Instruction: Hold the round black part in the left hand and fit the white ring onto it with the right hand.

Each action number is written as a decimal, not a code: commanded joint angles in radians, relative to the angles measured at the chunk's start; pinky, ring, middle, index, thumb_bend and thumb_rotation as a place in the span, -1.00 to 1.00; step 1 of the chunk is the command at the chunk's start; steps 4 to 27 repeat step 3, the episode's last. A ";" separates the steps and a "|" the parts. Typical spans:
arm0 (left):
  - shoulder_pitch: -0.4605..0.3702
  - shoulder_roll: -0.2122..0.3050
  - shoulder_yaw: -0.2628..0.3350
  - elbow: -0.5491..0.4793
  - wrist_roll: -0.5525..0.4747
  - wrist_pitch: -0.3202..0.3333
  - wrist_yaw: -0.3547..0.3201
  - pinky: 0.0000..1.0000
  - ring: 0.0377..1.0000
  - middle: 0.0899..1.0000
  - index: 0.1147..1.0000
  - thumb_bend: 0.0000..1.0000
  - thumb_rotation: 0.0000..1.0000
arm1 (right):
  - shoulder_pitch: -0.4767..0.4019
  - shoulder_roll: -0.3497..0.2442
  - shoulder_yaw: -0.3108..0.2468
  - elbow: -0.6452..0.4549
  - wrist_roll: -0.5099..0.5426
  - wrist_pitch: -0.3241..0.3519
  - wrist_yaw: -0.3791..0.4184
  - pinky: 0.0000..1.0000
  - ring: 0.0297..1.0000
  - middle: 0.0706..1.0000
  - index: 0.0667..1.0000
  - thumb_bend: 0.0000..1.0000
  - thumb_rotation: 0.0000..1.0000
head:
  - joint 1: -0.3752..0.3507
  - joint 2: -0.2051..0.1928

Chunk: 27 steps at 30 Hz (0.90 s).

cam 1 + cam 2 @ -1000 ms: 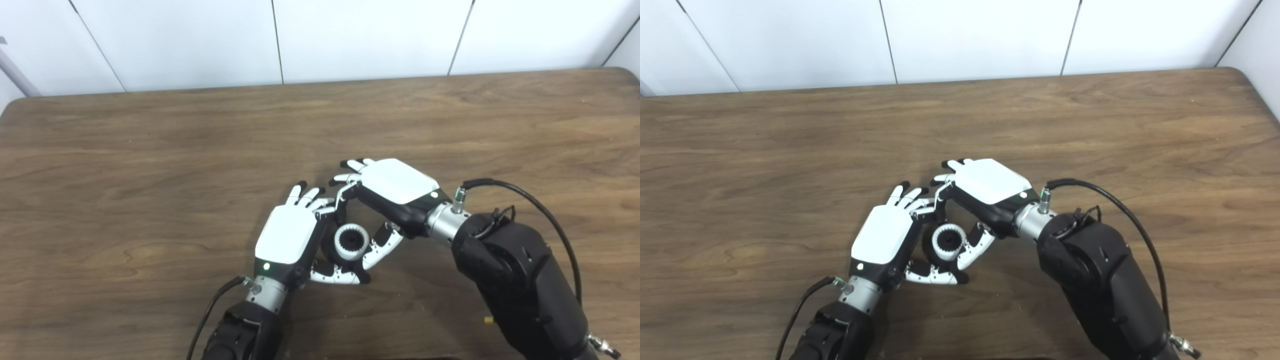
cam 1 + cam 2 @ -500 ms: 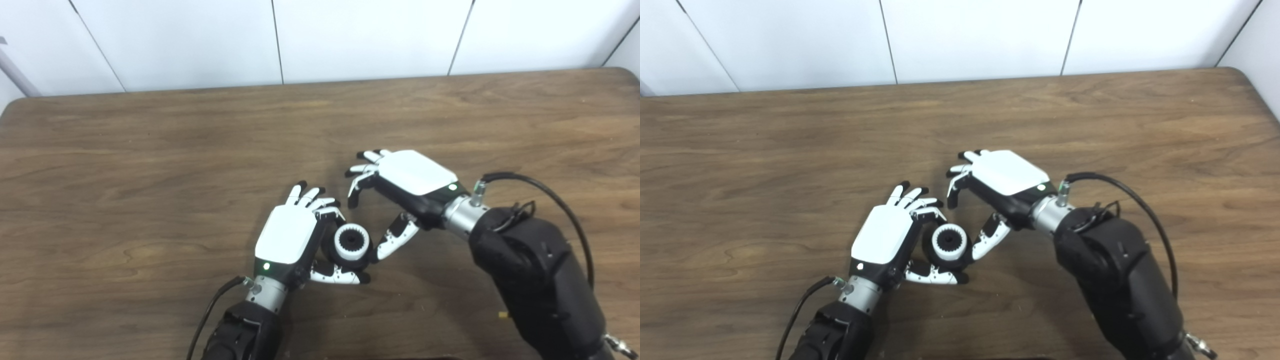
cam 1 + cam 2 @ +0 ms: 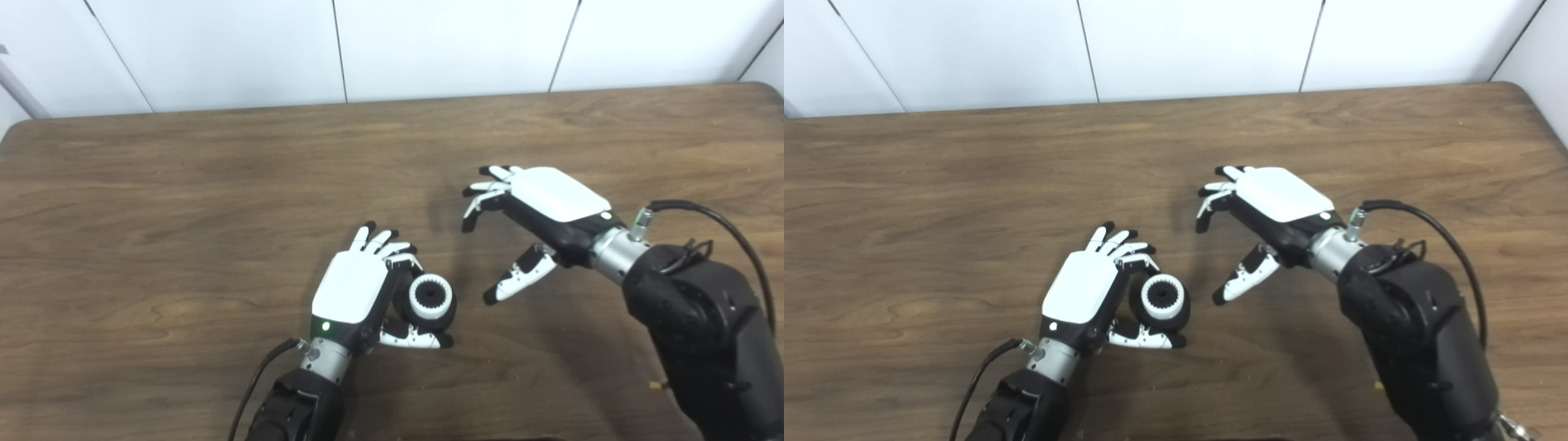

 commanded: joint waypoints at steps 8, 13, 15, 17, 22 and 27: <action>-0.001 0.010 0.011 -0.002 -0.003 -0.005 0.001 1.00 0.79 0.54 -0.16 0.04 -0.89 | -0.016 -0.018 -0.044 -0.032 0.016 0.010 -0.043 1.00 1.00 0.77 0.28 0.83 -0.29 | -0.002 -0.003; -0.001 0.010 0.011 -0.002 -0.003 -0.005 0.001 1.00 0.79 0.54 -0.16 0.04 -0.89 | -0.016 -0.018 -0.044 -0.032 0.016 0.010 -0.043 1.00 1.00 0.77 0.28 0.83 -0.29 | -0.002 -0.003; -0.001 0.010 0.011 -0.002 -0.003 -0.005 0.001 1.00 0.79 0.54 -0.16 0.04 -0.89 | -0.016 -0.018 -0.044 -0.032 0.016 0.010 -0.043 1.00 1.00 0.77 0.28 0.83 -0.29 | -0.002 -0.003; -0.001 0.010 0.011 -0.002 -0.003 -0.005 0.001 1.00 0.79 0.54 -0.16 0.04 -0.89 | -0.016 -0.018 -0.044 -0.032 0.016 0.010 -0.043 1.00 1.00 0.77 0.28 0.83 -0.29 | -0.002 -0.003; -0.001 0.010 0.011 -0.002 -0.003 -0.005 0.001 1.00 0.79 0.54 -0.16 0.04 -0.89 | -0.016 -0.018 -0.044 -0.032 0.016 0.010 -0.043 1.00 1.00 0.77 0.28 0.83 -0.29 | -0.002 -0.003; -0.001 0.010 0.011 -0.002 -0.003 -0.005 0.001 1.00 0.79 0.54 -0.16 0.04 -0.89 | -0.016 -0.018 -0.044 -0.032 0.016 0.010 -0.043 1.00 1.00 0.77 0.28 0.83 -0.29 | -0.002 -0.003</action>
